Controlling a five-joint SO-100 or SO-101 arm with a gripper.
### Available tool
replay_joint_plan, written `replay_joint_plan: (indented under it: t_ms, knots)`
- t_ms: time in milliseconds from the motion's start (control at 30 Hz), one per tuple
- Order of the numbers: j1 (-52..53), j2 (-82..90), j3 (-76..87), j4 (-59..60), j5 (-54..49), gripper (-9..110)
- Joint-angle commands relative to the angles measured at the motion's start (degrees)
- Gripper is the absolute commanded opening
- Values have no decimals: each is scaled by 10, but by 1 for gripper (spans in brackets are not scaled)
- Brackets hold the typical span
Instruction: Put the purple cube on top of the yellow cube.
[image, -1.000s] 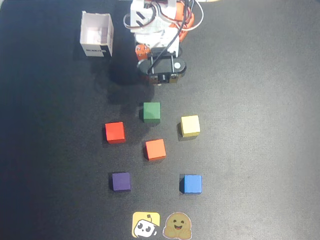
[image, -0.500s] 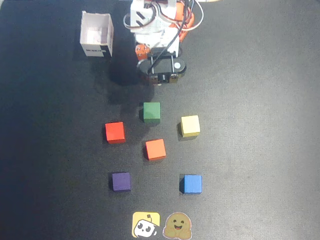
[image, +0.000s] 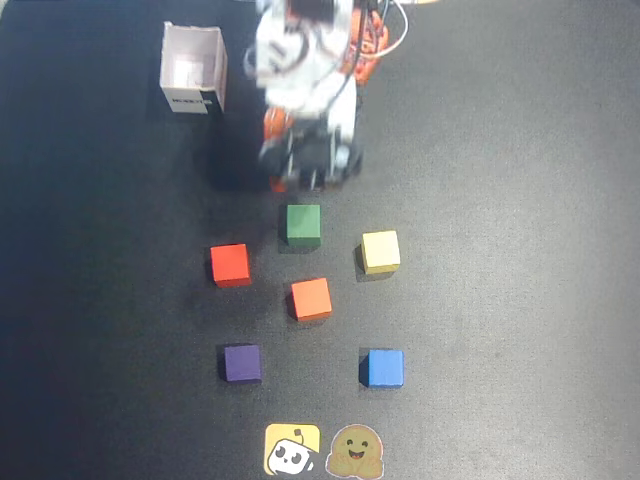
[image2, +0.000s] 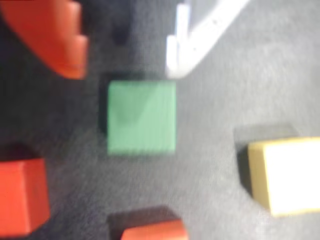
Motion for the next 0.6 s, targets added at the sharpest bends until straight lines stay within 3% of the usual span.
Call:
replay_joint_plan:
  t_ms: [0,233,567]
  knots:
    - [3,-187,-160,11,4,18]
    - [6,-404,-365,19,7,21]
    - [18,-581,-574,38,24,21]
